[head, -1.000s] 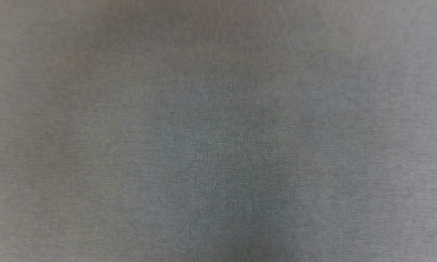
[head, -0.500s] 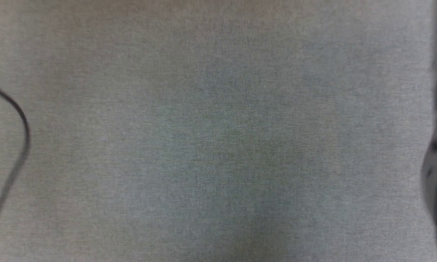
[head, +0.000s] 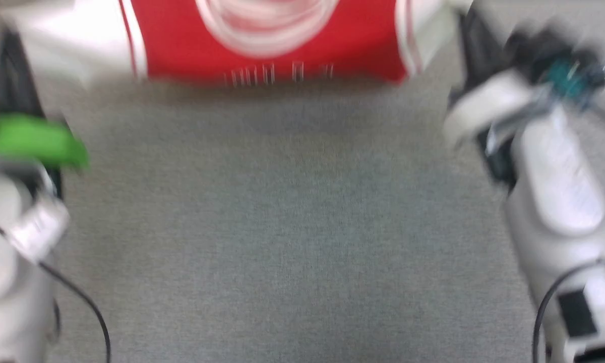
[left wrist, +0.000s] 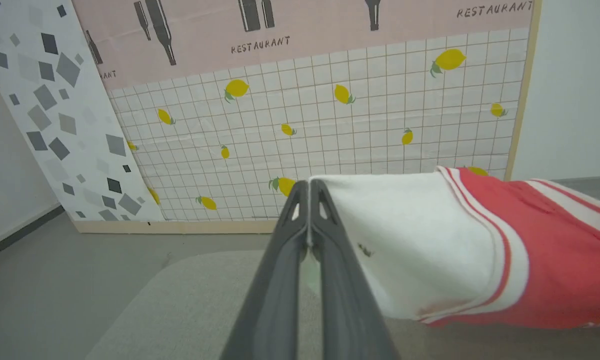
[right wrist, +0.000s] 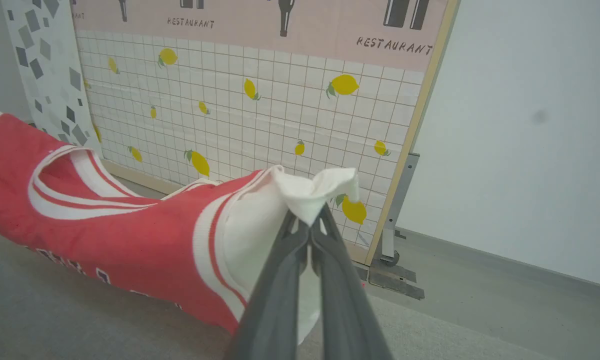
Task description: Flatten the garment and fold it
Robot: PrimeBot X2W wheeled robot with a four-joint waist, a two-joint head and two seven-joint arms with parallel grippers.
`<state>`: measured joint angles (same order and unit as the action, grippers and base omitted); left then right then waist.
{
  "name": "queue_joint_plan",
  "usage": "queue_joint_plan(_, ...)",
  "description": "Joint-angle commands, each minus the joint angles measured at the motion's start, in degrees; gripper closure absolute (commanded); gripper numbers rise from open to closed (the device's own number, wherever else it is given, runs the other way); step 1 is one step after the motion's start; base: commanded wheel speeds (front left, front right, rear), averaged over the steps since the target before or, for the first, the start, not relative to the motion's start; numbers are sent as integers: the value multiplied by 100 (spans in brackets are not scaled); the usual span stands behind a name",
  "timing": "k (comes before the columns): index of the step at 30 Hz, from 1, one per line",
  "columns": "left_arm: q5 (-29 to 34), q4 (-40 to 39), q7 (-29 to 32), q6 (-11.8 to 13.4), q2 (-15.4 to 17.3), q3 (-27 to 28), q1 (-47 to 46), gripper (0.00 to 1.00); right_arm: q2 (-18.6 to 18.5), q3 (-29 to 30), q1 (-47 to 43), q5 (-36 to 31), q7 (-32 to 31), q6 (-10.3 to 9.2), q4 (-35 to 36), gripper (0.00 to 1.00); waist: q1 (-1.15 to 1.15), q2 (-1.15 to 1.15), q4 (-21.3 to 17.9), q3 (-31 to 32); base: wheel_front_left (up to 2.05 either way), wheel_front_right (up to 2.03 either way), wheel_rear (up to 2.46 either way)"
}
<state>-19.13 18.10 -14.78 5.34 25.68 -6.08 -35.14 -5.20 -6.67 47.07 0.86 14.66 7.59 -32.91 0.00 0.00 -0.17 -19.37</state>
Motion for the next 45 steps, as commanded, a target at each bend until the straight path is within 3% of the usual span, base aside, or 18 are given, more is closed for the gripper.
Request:
queue_joint_plan(1, 64, 44, -21, -88, -98, 77, 360, 100, -7, -94, -315, 75, 33, -10, 9, 100, 0, 0, 57, 711, 0, 0, 0)
queue_joint_plan(11, 231, 185, -21, -391, -565, 669, 2422, 100, -37, -457, -2174, 401, 33, -10, 138, 100, 0, 0, 66, 1827, 0, 0, 0)
queue_joint_plan(23, 441, 392, -21, -582, -949, 811, 4431, 100, -221, -714, -4149, 737, 34, -10, 87, 100, 0, 0, 134, 2667, 0, 0, 0)
queue_joint_plan(34, 616, 1078, -22, -584, -1132, 811, 4782, 100, -301, -552, -5325, 817, 24, -10, 121, 100, 0, 0, 167, 2798, 0, 0, 0)
queue_joint_plan(41, 681, 1170, -22, -542, -1212, 894, 4717, 100, -233, -450, -5515, 817, -7, -10, 126, 100, 0, 0, 161, 2710, 0, 0, 0)
queue_joint_plan(42, 694, 1147, -22, -553, -1217, 911, 4705, 100, -203, -430, -5499, 814, -22, -10, 147, 63, 0, 0, 161, 2699, 0, 0, 0)
queue_joint_plan(43, 699, 1119, -22, -570, -1225, 928, 4696, 100, -182, -414, -5483, 814, -29, -10, 171, 6, 0, 0, 162, 2690, 0, 0, 0)
queue_joint_plan(44, 711, 1082, -22, -589, -1236, 947, 4680, 100, -165, -378, -5456, 794, -27, -10, 216, 0, 0, 0, 163, 2674, 0, 0, 0)
queue_joint_plan(45, 732, 1049, -22, -602, -1245, 955, 4660, 100, -150, -358, -5433, 777, -26, -10, 262, 0, 0, 0, 165, 2656, 0, 0, 0)
